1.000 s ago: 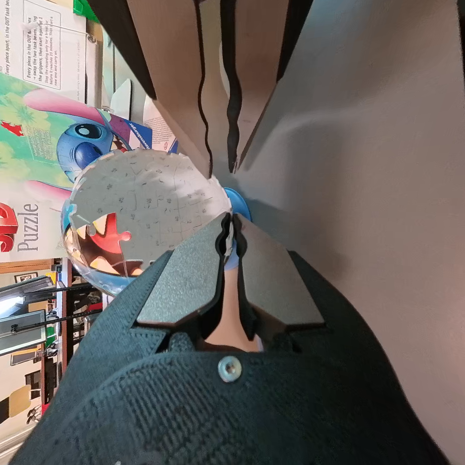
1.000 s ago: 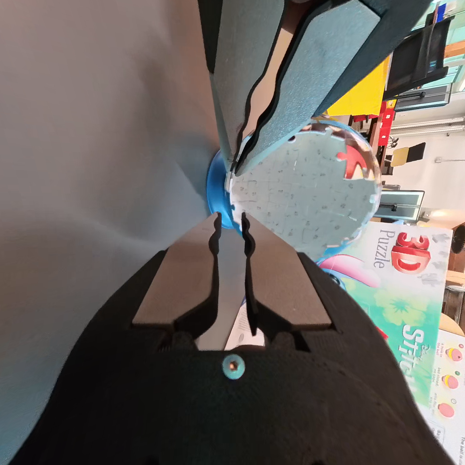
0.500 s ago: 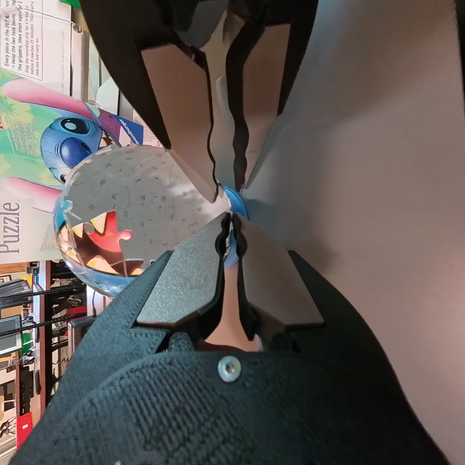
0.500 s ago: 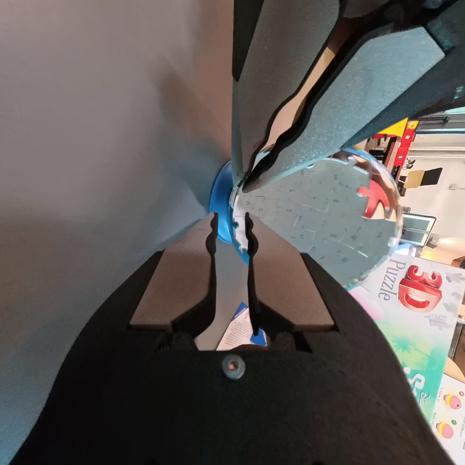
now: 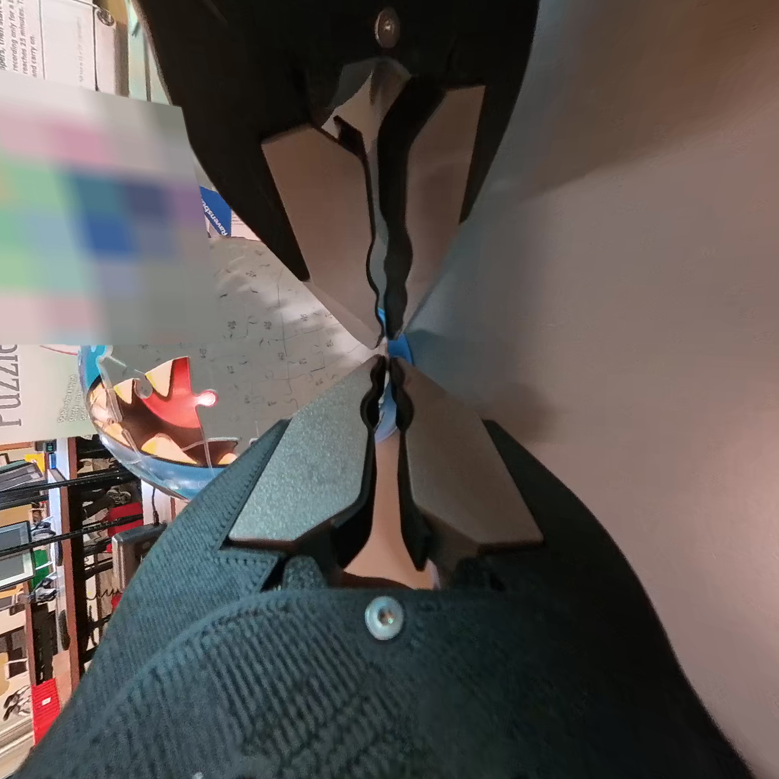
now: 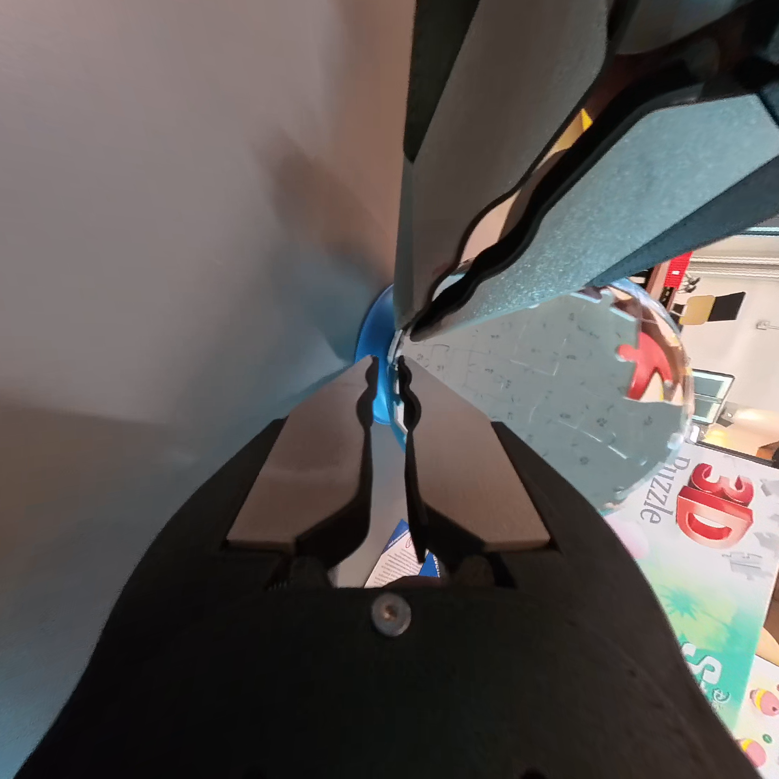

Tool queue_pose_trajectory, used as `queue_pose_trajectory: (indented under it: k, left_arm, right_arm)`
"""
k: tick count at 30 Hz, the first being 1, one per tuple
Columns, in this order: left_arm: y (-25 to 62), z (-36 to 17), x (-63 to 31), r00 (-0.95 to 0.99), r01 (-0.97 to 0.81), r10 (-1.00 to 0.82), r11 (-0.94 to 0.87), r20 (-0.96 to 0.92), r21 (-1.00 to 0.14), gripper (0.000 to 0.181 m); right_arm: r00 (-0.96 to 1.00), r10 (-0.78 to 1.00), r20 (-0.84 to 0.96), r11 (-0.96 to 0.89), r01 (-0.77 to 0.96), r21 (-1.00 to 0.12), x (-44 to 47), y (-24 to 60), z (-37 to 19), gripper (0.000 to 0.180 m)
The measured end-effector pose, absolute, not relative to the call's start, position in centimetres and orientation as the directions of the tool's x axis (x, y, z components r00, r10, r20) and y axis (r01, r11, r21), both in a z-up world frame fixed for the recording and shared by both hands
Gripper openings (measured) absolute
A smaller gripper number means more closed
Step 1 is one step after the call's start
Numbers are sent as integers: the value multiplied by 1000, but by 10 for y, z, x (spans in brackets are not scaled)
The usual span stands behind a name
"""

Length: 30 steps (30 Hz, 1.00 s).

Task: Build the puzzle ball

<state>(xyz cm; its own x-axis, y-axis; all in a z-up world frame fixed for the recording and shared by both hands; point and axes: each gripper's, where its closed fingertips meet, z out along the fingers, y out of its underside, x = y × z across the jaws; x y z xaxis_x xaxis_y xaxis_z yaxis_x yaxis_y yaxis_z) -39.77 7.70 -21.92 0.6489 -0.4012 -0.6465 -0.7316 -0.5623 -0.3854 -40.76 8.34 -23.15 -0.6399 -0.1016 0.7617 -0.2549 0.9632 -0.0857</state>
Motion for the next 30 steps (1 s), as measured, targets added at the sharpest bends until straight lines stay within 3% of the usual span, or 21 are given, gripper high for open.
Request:
queue_pose_trajectory:
  k: [21,24,26,30]
  left_arm:
    - [82,-220,-400,661,-697,-334,-603,-672,-387,0]
    - [84,-219,-400,674,-688,-331,-606,-661,-399,0]
    - [86,-219,-400,671,-692,-337,-605,-661,-394,0]
    - [87,-221,-402,669,-692,-352,-617,-655,-375,0]
  right_arm:
    - [-671,-12,741,970,-189,-155,-408,90,-229,1]
    - [-637,-11,771,972,-188,-141,-406,93,-221,27]
    - [-623,-30,782,967,-215,-134,-399,93,-217,19]
    - [-618,-39,785,977,-188,-100,-403,104,-218,20]
